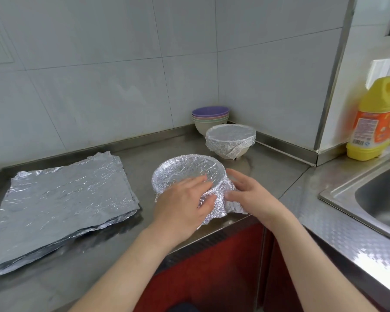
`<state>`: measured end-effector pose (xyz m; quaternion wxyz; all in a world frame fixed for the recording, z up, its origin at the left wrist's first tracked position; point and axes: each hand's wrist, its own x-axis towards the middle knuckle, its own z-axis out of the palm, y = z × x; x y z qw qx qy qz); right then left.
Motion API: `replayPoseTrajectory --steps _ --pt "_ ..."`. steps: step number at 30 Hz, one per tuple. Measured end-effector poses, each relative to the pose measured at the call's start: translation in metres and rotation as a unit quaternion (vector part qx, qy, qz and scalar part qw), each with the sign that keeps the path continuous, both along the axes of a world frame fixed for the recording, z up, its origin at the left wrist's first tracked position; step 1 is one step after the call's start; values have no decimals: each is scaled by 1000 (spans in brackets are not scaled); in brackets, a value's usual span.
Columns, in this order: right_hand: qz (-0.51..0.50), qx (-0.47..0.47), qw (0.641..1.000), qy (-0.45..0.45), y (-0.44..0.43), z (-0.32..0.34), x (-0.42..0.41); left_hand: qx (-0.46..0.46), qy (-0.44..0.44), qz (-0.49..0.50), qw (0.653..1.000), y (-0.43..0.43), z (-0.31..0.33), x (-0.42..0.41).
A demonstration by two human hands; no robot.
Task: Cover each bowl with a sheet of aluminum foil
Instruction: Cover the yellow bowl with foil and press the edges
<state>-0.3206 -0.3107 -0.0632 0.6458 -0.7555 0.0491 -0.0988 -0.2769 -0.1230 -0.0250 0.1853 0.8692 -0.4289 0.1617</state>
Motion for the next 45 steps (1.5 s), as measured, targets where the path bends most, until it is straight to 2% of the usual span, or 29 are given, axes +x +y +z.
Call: replayPoseTrajectory --steps 3,6,7,9,12,14,18,22,25,27,29,31,33,38,42,45 --pt "-73 -58 993 -66 21 0 1 -17 -26 -5 1000 -2 -4 1" --pt "-193 -150 967 -66 40 -4 7 -22 -43 -6 999 -4 -7 2" --pt "-226 -154 960 -62 46 -5 9 -22 -44 -7 999 -4 -7 2" --pt "-266 -62 959 -72 56 -5 13 -21 -44 -9 999 -5 -8 2" --pt "-266 201 939 -89 68 5 16 -16 -41 -17 999 -6 -9 4" --pt "-276 266 921 -75 72 9 18 -7 -39 -24 999 -8 -10 5" --pt "-283 228 931 -41 89 9 31 -1 -39 -31 999 -9 -9 4" --pt "-268 228 935 -33 88 12 30 -43 -25 -68 996 -6 -3 2" --pt "-282 164 945 -13 80 19 27 -123 26 -31 992 5 11 15" --pt "-284 126 951 -4 73 22 28 -175 56 36 982 12 22 39" --pt "-288 114 951 -5 69 23 34 -169 151 102 969 16 27 66" --pt "-289 114 950 -11 67 23 38 -160 297 105 936 15 23 83" --pt "-304 121 945 -12 70 22 44 -170 364 89 911 12 17 85" --pt "-314 117 942 -6 72 24 50 -172 346 103 917 11 14 77" --pt "-256 98 961 27 64 33 36 -99 300 132 940 26 21 67" --pt "-236 56 969 51 45 41 31 -145 233 179 945 41 26 71"
